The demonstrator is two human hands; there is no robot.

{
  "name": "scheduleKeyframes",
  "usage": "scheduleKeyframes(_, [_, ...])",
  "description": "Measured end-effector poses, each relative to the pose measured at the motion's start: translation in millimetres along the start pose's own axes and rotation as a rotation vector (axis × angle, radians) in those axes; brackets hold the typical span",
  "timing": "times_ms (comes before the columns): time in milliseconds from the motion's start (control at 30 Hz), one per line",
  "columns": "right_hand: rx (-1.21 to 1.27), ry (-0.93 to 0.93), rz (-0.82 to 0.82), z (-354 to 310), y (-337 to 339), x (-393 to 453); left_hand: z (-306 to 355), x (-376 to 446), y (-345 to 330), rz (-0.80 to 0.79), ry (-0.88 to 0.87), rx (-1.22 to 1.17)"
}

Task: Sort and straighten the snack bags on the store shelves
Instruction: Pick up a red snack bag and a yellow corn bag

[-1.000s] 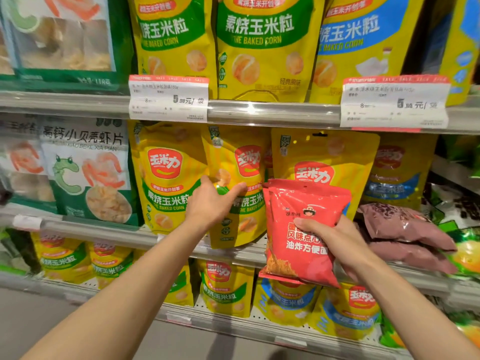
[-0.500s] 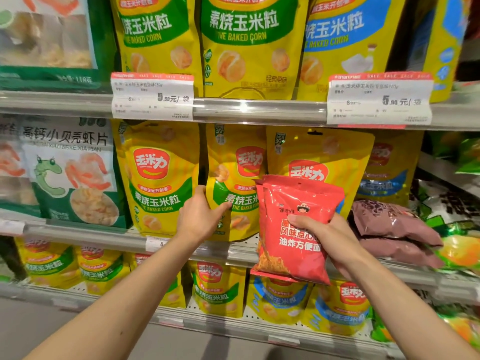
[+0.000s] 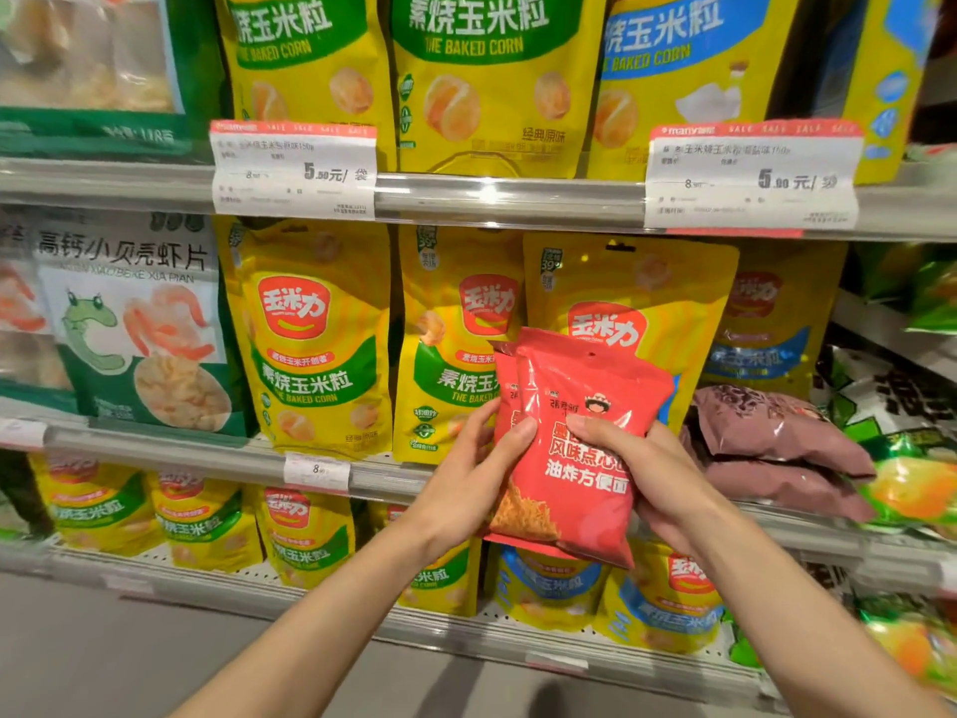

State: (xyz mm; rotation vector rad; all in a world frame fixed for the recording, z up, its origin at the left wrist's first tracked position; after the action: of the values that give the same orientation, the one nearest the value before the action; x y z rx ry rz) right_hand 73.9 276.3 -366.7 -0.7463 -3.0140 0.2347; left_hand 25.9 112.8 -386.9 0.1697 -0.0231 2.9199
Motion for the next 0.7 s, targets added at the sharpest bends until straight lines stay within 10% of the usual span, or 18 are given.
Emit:
scheduleKeyframes(333, [0.118,-0.161,0.042,-5,-31,-11,16,-15,18,0.124,0.094,0.007])
scheduleKeyframes(700, [0.039,-0.341,0.067,-193,-57,-101,235,-89,44,0.212,0.198,0.052])
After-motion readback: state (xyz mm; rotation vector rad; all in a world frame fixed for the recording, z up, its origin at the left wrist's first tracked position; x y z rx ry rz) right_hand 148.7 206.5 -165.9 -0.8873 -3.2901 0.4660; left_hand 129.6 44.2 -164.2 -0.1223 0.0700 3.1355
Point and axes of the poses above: each hand's wrist, its own x-axis towards the middle knuckle, its own y-axis out of the back of the hand, z = x × y, the point moved 7 cm from there along x, towards the middle knuckle, and after that the axes turned 15 degrees about z, right-handed, at the moved point
